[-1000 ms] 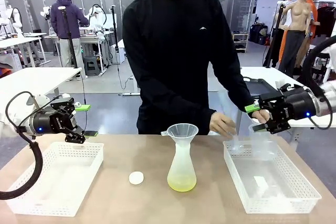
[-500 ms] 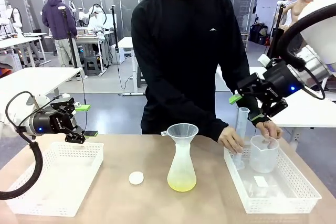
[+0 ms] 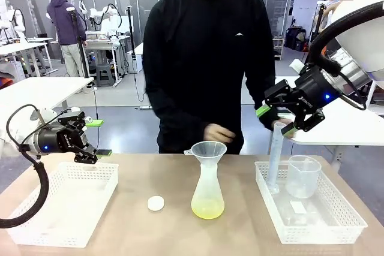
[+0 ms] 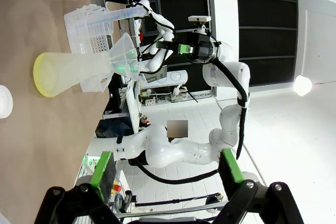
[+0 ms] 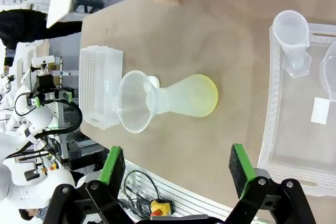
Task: Prepare the solutions needed for the experiment.
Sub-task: Once the solution is in the Big flask , pick up the Plastic Funnel and place it back into the right Organizing basket.
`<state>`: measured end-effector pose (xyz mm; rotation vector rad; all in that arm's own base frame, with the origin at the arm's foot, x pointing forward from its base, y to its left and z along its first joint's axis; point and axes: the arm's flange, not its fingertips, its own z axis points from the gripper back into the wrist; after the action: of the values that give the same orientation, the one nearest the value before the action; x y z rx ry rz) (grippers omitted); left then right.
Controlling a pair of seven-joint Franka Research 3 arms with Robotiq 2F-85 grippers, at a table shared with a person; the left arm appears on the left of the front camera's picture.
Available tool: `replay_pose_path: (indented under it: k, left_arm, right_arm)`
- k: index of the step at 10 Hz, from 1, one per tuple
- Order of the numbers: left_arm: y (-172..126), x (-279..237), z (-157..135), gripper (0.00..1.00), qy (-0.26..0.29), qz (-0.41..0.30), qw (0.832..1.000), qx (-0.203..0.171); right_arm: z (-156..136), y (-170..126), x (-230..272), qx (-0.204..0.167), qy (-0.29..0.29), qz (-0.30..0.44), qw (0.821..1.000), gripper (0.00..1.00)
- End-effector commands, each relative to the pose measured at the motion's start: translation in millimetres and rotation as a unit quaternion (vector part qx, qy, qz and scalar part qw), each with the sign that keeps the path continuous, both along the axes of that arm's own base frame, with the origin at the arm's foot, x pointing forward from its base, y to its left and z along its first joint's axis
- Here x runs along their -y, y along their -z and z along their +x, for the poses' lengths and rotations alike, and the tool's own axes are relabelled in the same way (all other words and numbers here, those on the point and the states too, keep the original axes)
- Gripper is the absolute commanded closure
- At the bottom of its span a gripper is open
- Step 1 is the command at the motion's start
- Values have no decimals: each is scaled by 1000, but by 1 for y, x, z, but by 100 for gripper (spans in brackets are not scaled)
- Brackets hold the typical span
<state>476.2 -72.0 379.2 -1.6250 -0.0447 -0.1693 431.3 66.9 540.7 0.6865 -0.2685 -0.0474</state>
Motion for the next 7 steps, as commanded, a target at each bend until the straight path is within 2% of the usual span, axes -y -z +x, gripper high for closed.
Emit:
replay_pose_path:
  k: [1,5,7]
  left_arm:
    - [-2,0,-1,0,-2,-3,1000,-2]
    - [-2,0,-1,0,-2,-3,1000,-2]
    - [-2,0,-1,0,-2,-3,1000,-2]
  right_arm:
    - [0,-1,1,2,-4,-4,1000,0]
    - [0,0,1,0,-1,2,1000,0]
    - [-1,4,-35,-4,8,-13,1000,0]
